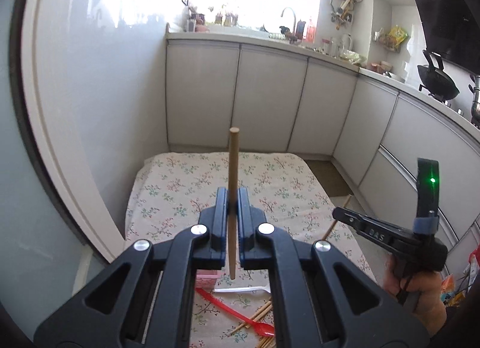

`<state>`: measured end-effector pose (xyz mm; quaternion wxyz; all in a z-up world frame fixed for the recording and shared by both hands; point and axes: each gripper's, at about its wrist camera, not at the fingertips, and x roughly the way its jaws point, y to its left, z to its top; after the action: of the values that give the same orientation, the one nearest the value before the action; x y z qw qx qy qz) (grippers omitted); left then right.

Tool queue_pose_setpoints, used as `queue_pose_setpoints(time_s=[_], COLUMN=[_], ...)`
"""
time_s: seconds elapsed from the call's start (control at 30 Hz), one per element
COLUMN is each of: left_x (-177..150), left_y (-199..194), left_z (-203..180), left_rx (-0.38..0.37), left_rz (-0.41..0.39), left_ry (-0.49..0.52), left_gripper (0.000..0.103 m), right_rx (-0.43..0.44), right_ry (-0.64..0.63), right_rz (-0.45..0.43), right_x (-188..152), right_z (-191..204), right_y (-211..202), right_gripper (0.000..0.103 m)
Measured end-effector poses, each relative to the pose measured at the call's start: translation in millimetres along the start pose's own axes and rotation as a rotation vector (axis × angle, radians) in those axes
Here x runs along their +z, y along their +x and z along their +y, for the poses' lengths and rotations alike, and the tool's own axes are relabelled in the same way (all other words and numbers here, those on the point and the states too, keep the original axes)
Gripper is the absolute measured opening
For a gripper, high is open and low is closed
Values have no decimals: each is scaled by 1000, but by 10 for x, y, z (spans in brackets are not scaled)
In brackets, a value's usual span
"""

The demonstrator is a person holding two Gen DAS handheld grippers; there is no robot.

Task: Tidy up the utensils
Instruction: 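Lift the chopstick with the left tool while the right tool grasps another chopstick, then drop the chopstick into the pink holder while the right tool lowers its chopstick in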

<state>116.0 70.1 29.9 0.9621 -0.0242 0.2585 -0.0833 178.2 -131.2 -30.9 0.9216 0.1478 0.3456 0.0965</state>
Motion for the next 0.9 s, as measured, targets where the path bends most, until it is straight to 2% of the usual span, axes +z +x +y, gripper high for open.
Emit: queue_pose_setpoints(time_s=[0.13,0.23,0.3,0.4,0.57,0.67,0.7,0.8,0.9], left_x=[15,-57,-138,-249,-366,-408,-409,-412,-370], left_y=[-17,232,477,782,1009,1107,1128,1124,982], left_z=[118,217,285,387,393,438,459,536,614], left_rx=[67,147,178,163,158,111,89,86,70], left_rz=[-61,-63,-29,36,92,108,105,107,77], left_ry=[-1,19,33,12,28,9,-1,-47,-89], left_gripper=[7,7,7,7,7,7,9,36,43], right_rx=[47,68,78,91,100,110,116,135,149], right_ry=[-14,-13,-14,-12,-15,-16,-17,-26,-48], right_rz=[-46,-69,-81,-86,-91,-102,-105,-111,-120], right_x=[17,43,55,67,65,74,88,140,206], right_z=[56,86,94,114,153,191,218,332,498], right_y=[-237,-295,-302,-283,-272,-291,-302,-320,-300], right_gripper=[5,5,5,5,5,5,5,5,5])
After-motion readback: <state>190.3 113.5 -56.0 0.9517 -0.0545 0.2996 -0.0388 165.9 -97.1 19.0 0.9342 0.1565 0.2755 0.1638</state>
